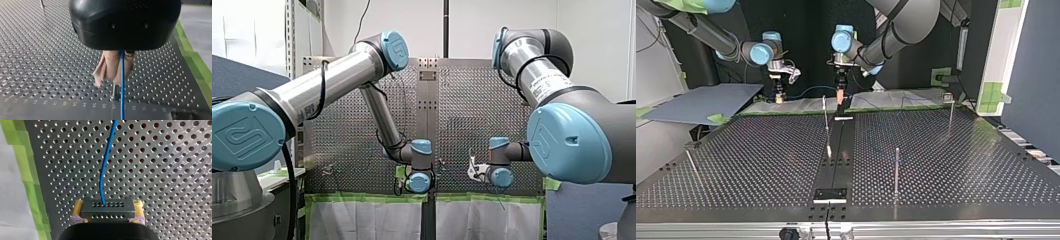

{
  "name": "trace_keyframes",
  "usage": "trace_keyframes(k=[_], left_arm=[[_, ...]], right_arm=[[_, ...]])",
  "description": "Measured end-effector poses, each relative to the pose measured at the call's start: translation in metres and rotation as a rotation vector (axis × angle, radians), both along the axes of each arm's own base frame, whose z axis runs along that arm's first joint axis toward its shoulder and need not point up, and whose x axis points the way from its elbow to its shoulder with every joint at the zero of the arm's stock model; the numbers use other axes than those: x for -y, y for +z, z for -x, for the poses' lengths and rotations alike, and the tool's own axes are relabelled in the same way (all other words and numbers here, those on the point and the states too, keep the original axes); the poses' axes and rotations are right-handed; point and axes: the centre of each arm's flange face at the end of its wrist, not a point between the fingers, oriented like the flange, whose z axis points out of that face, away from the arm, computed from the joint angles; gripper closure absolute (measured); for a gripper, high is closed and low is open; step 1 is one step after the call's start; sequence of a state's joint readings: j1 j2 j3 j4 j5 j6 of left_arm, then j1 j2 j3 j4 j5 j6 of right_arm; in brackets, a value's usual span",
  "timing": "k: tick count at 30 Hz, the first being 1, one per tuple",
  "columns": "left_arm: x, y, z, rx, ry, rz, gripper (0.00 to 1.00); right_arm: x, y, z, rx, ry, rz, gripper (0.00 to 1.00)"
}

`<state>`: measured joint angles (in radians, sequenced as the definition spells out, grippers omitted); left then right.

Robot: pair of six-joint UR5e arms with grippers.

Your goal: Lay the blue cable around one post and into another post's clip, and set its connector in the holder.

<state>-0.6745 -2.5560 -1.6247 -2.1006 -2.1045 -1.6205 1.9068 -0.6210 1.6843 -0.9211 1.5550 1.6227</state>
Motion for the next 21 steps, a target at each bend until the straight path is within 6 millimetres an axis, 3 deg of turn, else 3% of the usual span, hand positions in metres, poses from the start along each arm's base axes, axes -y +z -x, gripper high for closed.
trace_keyframes(k=[11,21], left_arm=[[0.008,0.006,-0.006,0.035,-0.008,-0.048,1.00],[0.013,-0.014,-0.022,0.010,-0.004,-0.063,1.00]], right_arm=[[0.012,0.006,-0.003,-0.012,0.013,0.011,1.00],[0.024,0.014,-0.007,-0.010,0.031,0.056,1.00]])
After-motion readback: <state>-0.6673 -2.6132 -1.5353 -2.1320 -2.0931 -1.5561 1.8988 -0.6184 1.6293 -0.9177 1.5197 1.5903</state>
